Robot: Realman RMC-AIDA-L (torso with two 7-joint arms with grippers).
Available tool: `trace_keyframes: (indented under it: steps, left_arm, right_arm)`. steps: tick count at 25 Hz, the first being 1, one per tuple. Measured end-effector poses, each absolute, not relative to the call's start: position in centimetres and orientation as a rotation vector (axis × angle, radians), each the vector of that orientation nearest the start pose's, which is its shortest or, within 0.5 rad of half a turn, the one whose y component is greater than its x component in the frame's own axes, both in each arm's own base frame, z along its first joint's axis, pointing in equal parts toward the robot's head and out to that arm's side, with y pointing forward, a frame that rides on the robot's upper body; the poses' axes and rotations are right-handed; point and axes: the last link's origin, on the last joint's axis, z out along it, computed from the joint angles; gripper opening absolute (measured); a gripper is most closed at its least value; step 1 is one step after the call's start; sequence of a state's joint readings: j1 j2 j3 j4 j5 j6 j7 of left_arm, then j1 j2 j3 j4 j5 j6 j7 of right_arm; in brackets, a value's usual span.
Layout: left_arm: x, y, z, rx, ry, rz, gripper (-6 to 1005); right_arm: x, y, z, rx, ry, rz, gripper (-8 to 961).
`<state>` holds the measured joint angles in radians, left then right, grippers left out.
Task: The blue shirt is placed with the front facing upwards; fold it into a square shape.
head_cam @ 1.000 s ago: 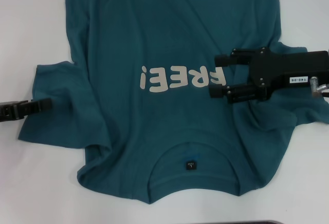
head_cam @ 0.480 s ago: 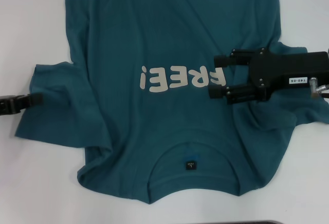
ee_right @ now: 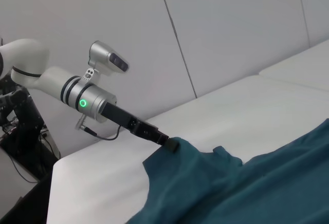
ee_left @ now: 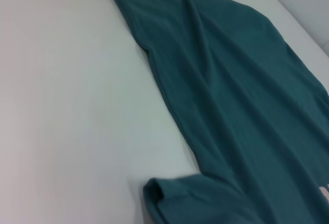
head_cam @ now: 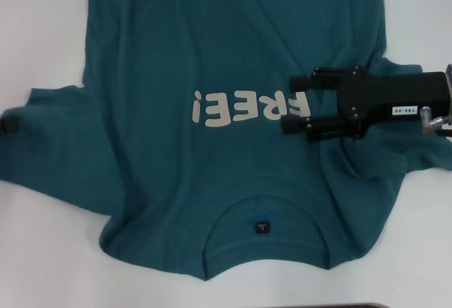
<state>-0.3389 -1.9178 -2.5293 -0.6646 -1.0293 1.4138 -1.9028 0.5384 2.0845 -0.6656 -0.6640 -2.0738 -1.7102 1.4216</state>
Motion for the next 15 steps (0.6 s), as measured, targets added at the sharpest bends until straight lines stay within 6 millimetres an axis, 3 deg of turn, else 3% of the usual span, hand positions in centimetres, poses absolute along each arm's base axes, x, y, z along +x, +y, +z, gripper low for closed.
trace_keyframes:
  steps: [15]
  left_arm:
    - [-37.3, 30.9, 9.2, -2.221, -1.389, -0.366, 3]
  right_arm:
    - [25.2, 31.1, -0.4, -2.876, 0.660, 0.763, 913]
